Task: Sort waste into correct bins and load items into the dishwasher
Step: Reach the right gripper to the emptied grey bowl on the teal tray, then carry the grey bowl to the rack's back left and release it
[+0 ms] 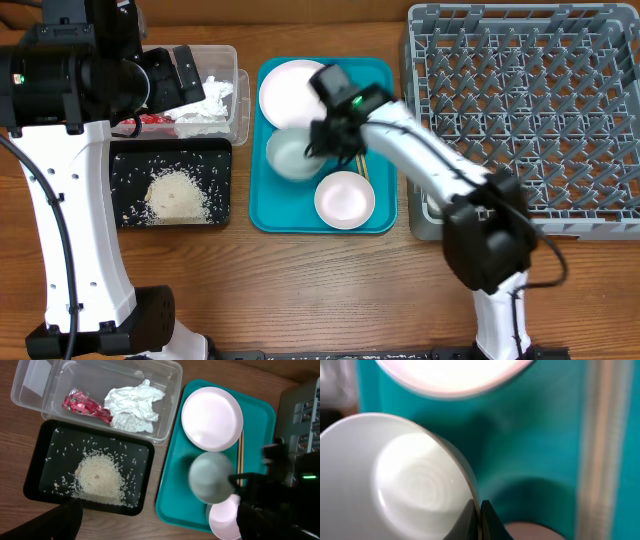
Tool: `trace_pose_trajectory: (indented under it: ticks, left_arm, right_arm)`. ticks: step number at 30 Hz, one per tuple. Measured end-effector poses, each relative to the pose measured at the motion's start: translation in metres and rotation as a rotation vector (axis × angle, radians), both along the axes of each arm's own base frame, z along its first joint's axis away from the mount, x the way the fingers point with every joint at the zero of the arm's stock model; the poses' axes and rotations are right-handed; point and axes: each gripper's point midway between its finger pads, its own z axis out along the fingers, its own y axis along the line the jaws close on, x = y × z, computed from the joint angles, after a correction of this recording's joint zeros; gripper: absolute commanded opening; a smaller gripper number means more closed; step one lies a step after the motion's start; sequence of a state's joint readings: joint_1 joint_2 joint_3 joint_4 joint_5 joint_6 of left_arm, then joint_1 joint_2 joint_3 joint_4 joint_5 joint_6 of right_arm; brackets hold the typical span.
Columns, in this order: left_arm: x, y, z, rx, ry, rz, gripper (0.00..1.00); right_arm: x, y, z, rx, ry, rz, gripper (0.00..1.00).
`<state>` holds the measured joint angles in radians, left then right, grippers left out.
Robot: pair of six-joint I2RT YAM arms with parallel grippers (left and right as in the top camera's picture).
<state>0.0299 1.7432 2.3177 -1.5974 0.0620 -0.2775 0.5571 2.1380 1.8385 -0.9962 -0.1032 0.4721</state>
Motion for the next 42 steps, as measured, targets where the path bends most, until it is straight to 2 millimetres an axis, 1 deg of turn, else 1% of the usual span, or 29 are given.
trace_pose_trajectory:
  ticks: [3,5,6,8,9,10,11,12,13,14,16,19,20,21,26,29,30,35,39,42]
  left_arm:
    - [0.000,0.000,0.000,0.000,0.000,0.000,1.00]
    - [0.000,0.000,0.000,0.000,0.000,0.000,1.00]
    - [0.000,0.000,0.000,0.000,0.000,0.000,1.00]
    - [0.000,0.000,0.000,0.000,0.000,0.000,1.00]
    - [0.000,0.000,0.000,0.000,0.000,0.000,1.00]
    - [0.000,0.000,0.000,0.000,0.000,0.000,1.00]
    - [0.000,0.000,0.000,0.000,0.000,0.000,1.00]
    - [0.000,0.000,0.000,0.001,0.000,0.000,1.00]
    - [0.000,0.000,0.000,0.000,0.000,0.000,1.00]
    - [0.000,0.000,0.000,0.000,0.000,0.000,1.00]
    - [0.000,0.000,0.000,0.000,0.000,0.000,1.00]
    - [0.000,0.000,0.000,0.000,0.000,0.000,1.00]
    - [0.000,0.000,0.000,0.000,0.000,0.000,1.00]
    - [0.000,0.000,0.000,0.000,0.000,0.000,1.00]
    - [0.000,0.000,0.000,0.001,0.000,0.000,1.00]
    - [0.000,0.000,0.000,0.000,0.000,0.000,1.00]
    - [0.000,0.000,0.000,0.000,0.000,0.000,1.00]
    - [0.000,0.000,0.000,0.000,0.000,0.000,1.00]
    - [0.000,0.000,0.000,0.000,0.000,0.000,1.00]
    - [0.000,0.000,0.000,0.000,0.000,0.000,1.00]
  right_arm:
    - [0.033,-0.037,0.064,-0.004,-0.156,-0.092,0.04]
    - [0.055,-0.075,0.118,-0.033,-0.311,-0.190,0.04]
    - [0.063,-0.100,0.145,-0.069,-0.393,-0.254,0.04]
    - [0.070,-0.148,0.185,-0.171,-0.520,-0.380,0.04]
    - [0.072,-0.184,0.210,-0.271,-0.608,-0.485,0.04]
    - [0.073,-0.197,0.217,-0.311,-0.639,-0.525,0.04]
    - [0.076,-0.219,0.230,-0.388,-0.695,-0.595,0.04]
    - [0.079,-0.234,0.239,-0.447,-0.737,-0.646,0.04]
    - [0.082,-0.247,0.242,-0.499,-0.763,-0.683,0.04]
    - [0.086,-0.257,0.243,-0.553,-0.781,-0.706,0.04]
    - [0.094,-0.273,0.235,-0.660,-0.786,-0.723,0.04]
    - [0.113,-0.289,0.211,-0.795,-0.769,-0.703,0.04]
    - [0.123,-0.292,0.199,-0.851,-0.760,-0.676,0.04]
    - [0.126,-0.294,0.196,-0.862,-0.759,-0.673,0.04]
    - [0.164,-0.292,0.174,-1.017,-0.791,-0.555,0.04]
    - [0.178,-0.289,0.164,-1.111,-0.783,-0.462,0.04]
    - [0.182,-0.288,0.158,-1.152,-0.764,-0.415,0.04]
    - [0.186,-0.289,0.130,-1.266,-0.666,-0.266,0.04]
    - [0.189,-0.288,0.110,-1.304,-0.618,-0.203,0.04]
    - [0.190,-0.289,0.100,-1.318,-0.596,-0.183,0.04]
